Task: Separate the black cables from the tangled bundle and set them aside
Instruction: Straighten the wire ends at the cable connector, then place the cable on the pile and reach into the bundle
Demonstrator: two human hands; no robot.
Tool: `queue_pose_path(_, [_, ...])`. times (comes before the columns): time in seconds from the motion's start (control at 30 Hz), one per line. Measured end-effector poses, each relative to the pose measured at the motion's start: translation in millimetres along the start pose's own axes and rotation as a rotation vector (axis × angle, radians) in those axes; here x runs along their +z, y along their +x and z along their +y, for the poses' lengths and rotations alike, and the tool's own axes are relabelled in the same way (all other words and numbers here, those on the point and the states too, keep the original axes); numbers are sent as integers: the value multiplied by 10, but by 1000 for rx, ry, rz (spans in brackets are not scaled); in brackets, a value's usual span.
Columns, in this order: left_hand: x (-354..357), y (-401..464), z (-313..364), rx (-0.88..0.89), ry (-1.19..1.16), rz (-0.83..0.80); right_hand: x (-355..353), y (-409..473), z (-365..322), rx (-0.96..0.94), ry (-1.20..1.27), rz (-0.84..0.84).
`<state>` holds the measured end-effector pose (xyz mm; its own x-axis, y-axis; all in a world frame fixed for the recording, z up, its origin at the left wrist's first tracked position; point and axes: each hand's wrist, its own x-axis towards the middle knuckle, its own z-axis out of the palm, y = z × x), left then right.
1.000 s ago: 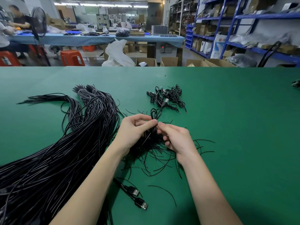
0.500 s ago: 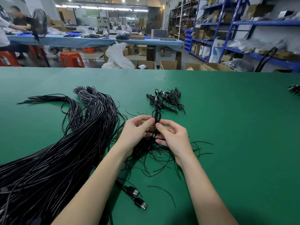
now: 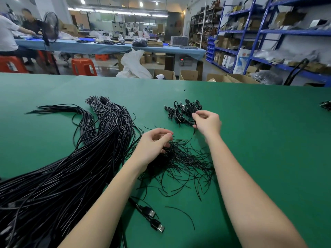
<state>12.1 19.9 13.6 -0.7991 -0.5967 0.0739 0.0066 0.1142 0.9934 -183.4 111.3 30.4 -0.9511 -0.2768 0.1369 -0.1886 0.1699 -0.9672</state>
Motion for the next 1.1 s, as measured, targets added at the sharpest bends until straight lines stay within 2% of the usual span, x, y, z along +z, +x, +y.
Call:
queue_pose_path(0.17, [-15, 16, -13, -4, 24, -25, 96, 277, 164, -38, -317, -148])
queue_pose_path(0.3, [-20, 22, -12, -12, 24, -28, 152, 205, 411, -99, -466, -222])
queue_pose_path(0.93, [-23, -8, 21, -31, 18, -44, 49, 18, 430, -95, -544, -238])
queue_pose_path(1.1, [-22, -11, 22, -35, 4, -44, 14, -316, 293, -147, -436, -212])
